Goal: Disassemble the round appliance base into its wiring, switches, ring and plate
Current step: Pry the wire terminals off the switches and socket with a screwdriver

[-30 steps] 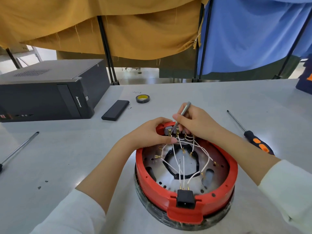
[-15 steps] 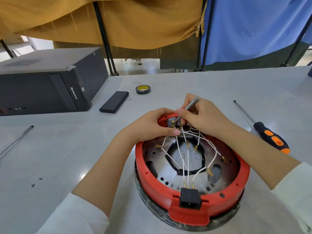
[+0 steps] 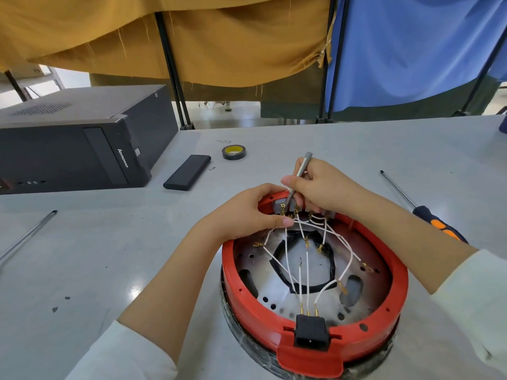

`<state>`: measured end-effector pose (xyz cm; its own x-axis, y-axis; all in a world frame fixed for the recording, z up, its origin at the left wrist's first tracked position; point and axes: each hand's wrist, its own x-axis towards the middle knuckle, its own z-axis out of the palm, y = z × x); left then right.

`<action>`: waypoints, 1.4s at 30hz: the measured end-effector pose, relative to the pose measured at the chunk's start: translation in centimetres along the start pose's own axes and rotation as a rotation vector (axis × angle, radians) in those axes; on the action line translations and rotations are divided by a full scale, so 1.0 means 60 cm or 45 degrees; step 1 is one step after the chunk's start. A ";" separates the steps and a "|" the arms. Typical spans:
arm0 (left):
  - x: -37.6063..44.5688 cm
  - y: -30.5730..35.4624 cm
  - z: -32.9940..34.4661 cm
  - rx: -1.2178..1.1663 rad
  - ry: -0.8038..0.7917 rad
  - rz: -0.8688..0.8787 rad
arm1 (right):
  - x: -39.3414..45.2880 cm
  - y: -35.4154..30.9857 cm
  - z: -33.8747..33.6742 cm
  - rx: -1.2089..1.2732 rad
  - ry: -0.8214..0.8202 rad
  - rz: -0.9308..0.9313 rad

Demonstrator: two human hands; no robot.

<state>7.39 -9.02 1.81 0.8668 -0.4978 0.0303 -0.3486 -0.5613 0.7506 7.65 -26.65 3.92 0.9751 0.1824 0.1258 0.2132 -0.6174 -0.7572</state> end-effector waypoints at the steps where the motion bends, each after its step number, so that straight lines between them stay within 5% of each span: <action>1: 0.000 0.001 0.000 0.003 0.000 0.002 | 0.001 0.000 0.001 -0.016 0.006 0.009; 17: -0.006 0.008 0.001 -0.015 0.018 -0.049 | -0.012 0.018 0.006 0.167 0.141 -0.080; 28: -0.027 0.013 0.008 0.052 0.118 -0.132 | -0.031 0.009 -0.015 0.310 0.049 -0.042; 36: -0.037 0.027 -0.009 0.226 0.025 -0.194 | -0.047 0.014 0.000 0.211 0.175 -0.037; 42: -0.020 0.038 0.018 0.250 0.151 -0.090 | -0.056 0.015 0.005 0.018 0.325 -0.061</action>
<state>5.17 -10.43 2.75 0.9234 -0.3779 0.0678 -0.3378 -0.7157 0.6113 4.54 -27.56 2.61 0.9480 0.0107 0.3180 0.2601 -0.6018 -0.7551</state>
